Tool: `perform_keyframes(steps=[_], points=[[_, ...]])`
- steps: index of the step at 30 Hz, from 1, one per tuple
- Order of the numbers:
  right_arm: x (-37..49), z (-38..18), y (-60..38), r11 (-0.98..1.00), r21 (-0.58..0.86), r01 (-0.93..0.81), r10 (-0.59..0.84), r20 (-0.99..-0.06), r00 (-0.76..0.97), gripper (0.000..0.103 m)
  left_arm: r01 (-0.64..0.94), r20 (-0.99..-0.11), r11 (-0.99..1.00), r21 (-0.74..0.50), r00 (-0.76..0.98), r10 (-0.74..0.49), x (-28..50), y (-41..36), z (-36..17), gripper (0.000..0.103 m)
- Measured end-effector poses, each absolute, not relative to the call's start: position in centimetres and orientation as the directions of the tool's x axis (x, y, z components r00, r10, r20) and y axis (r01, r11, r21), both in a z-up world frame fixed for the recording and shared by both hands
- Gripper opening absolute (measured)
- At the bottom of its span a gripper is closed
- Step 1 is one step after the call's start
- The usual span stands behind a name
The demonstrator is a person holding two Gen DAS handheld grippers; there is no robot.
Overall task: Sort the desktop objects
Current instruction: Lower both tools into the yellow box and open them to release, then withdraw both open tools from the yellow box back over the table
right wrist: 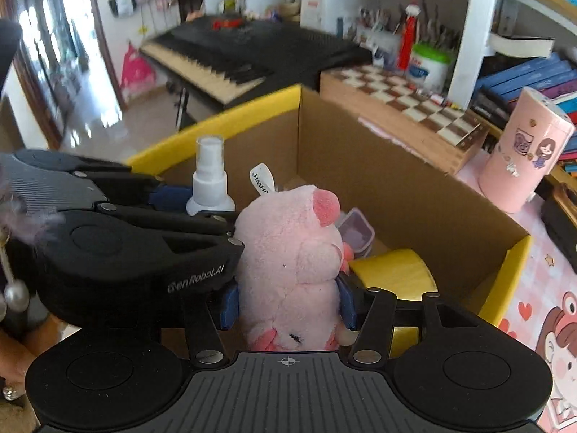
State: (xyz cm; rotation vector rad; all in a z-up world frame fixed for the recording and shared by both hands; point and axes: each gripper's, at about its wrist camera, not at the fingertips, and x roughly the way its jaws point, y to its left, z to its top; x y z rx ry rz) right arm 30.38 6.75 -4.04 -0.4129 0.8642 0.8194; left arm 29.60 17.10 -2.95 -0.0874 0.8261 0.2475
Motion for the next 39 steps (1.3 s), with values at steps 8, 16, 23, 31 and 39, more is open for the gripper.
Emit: perform_keyframes(steps=[8, 16, 23, 31, 39], points=[[30.4, -4.9, 7.5, 0.614, -0.03, -0.788, 0.401, -0.849, 0.345, 0.056, -0.247, -0.752, 0.969, -0.005, 0.64, 0.159, 29.4, 17.5, -3.5, 0.03], [29.8, -3.3, 6.0, 0.687, 0.0, -0.727, 0.434, -0.802, 0.41, 0.061, -0.236, -0.633, 0.971, 0.043, 0.745, 0.209, 26.9, 16.2, 0.2, 0.074], [25.9, 1.4, 3.0, 0.743, 0.025, -0.669, 0.514, -0.661, 0.547, 0.065, -0.245, -0.453, 0.969, -0.012, 0.866, 0.214, 21.3, 14.8, 5.0, 0.089], [19.2, 3.9, -1.0, 0.827, -0.018, -0.562, 0.474, -0.516, 0.714, 0.072, -0.224, -0.366, 0.973, -0.065, 0.912, 0.185, 13.4, 13.3, 6.2, 0.098], [12.8, 4.8, -4.6, 0.906, -0.009, -0.423, 0.378, -0.431, 0.819, 0.072, -0.209, -0.331, 0.975, -0.071, 0.928, 0.174, 6.4, 12.4, 6.6, 0.103]])
